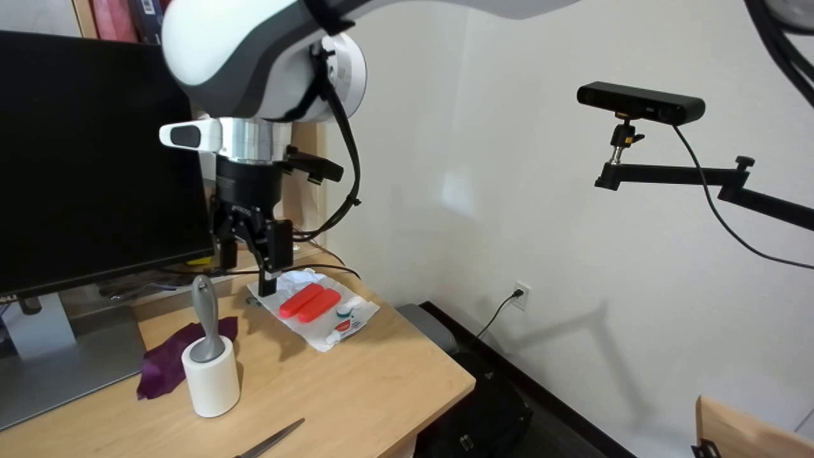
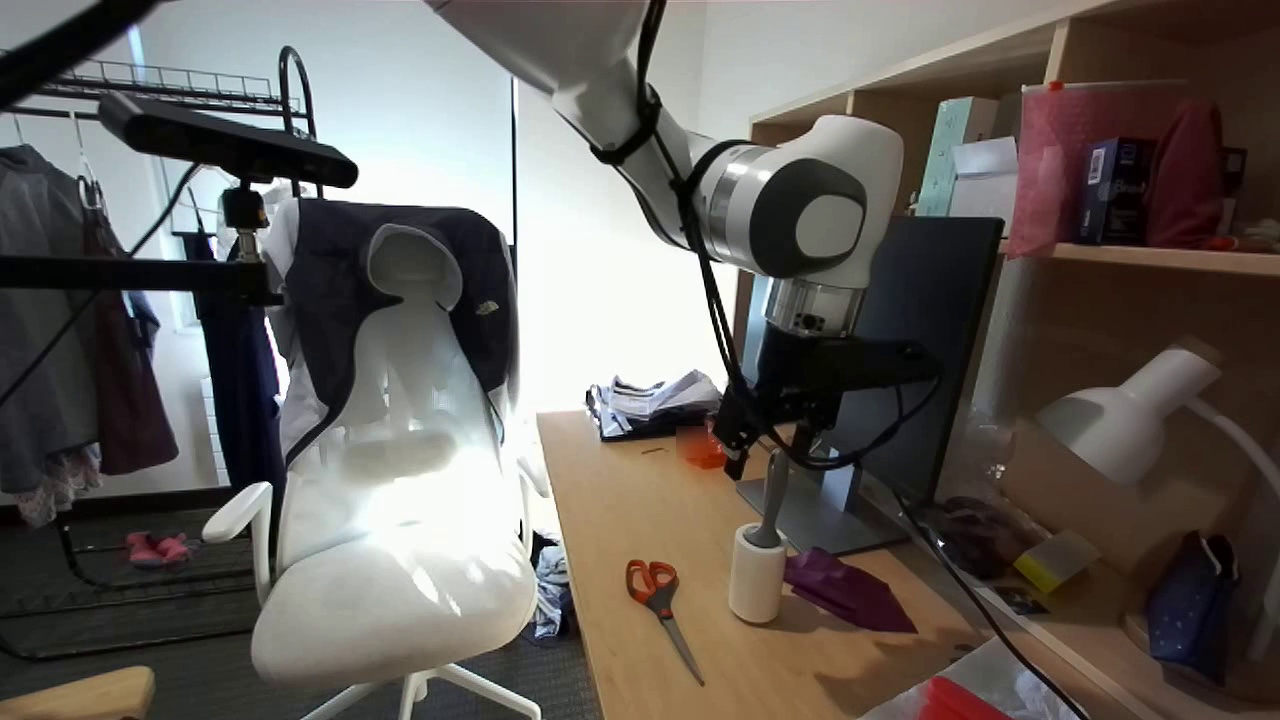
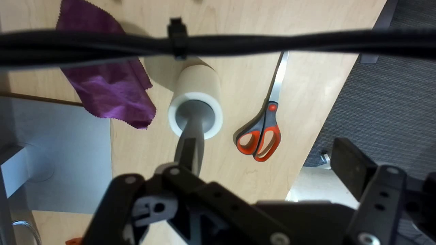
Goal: Move the lint roller away from you
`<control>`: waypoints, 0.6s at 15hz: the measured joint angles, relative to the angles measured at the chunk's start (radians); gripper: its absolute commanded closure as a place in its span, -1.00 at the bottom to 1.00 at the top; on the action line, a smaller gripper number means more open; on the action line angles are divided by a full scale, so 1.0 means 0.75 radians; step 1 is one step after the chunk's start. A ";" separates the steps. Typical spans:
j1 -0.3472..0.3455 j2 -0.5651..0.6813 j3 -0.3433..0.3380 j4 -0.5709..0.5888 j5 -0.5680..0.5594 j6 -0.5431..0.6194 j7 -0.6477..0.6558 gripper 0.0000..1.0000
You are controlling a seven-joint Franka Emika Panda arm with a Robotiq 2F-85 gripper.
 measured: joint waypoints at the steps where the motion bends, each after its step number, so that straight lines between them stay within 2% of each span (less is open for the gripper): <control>1: 0.000 0.000 0.000 0.000 0.000 0.000 0.000 -1.00; 9: 0.005 0.021 0.003 0.036 0.000 0.000 -0.008 -1.00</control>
